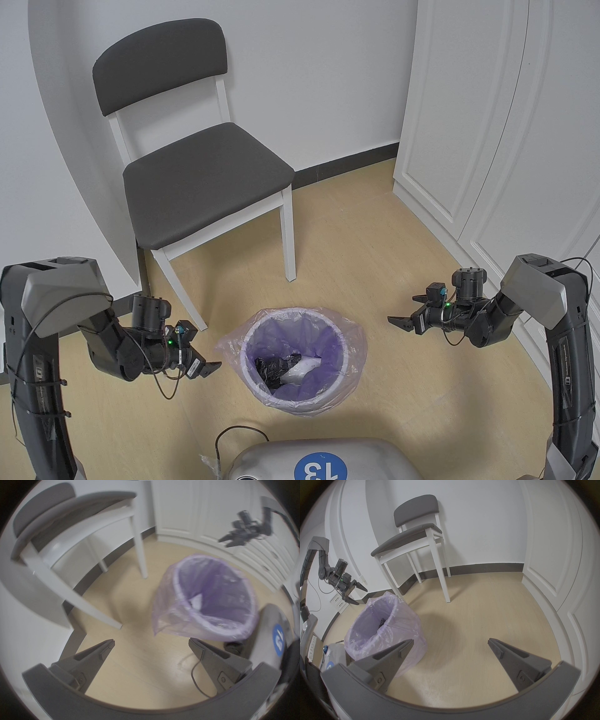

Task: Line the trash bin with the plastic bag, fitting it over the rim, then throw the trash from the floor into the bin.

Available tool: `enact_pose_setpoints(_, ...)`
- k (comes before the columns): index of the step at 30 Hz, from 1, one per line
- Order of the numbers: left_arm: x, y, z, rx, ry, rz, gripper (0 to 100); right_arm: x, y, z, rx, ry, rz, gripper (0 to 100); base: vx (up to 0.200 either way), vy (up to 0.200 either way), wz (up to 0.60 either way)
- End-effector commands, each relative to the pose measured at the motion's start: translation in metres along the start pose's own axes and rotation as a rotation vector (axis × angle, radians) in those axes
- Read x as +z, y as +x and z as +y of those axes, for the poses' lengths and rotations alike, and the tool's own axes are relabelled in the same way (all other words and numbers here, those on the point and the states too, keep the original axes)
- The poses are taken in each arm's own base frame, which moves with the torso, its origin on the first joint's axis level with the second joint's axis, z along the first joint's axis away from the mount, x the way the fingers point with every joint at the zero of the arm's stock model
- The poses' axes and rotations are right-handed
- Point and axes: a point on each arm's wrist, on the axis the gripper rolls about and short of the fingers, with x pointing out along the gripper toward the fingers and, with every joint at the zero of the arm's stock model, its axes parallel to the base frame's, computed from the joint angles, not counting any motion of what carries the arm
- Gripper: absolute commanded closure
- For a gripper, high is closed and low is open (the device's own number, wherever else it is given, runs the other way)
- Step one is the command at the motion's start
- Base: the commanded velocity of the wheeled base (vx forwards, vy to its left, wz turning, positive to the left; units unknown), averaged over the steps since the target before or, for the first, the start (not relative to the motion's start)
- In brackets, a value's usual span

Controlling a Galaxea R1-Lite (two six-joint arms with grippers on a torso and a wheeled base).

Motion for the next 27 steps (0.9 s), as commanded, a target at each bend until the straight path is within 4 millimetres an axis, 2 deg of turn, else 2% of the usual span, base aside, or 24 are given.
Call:
enact_pose_setpoints(1,0.01,-0.019,0.013,-0.036,0.035,-0.015,0,-0.006,-0.004,-0.006,0.068,-0.026,-0.019,0,0.0,0.0,0.0)
enact_pose_setpoints(2,0.01,-0.019,0.013,-0.036,0.035,-0.015,0,-0.006,-0.004,-0.006,0.068,-0.026,-0.019,0,0.0,0.0,0.0)
enact_pose_setpoints(3,0.015,-0.007,0.011,-0.056,0.048,-0.015,0,-0.007,-0.006,-0.008,0.101,-0.024,-0.031,0,0.0,0.0,0.0)
enact_pose_setpoints(6,0.023,0.009,0.015,-0.075,0.056,-0.007,0,-0.008,-0.008,-0.011,0.122,-0.02,-0.041,0,0.0,0.0,0.0)
enact_pose_setpoints(13,0.038,0.032,0.016,-0.13,0.067,0.034,0,-0.013,-0.007,-0.015,0.122,-0.012,-0.038,0,0.0,0.0,0.0)
enact_pose_setpoints(20,0.029,0.049,0.007,-0.163,0.079,0.059,0,-0.016,-0.006,-0.016,0.122,-0.007,-0.035,0,0.0,0.0,0.0)
enact_pose_setpoints(27,0.027,0.067,0.009,-0.176,0.08,0.049,0,-0.02,-0.004,-0.016,0.123,-0.004,-0.03,0,0.0,0.0,0.0)
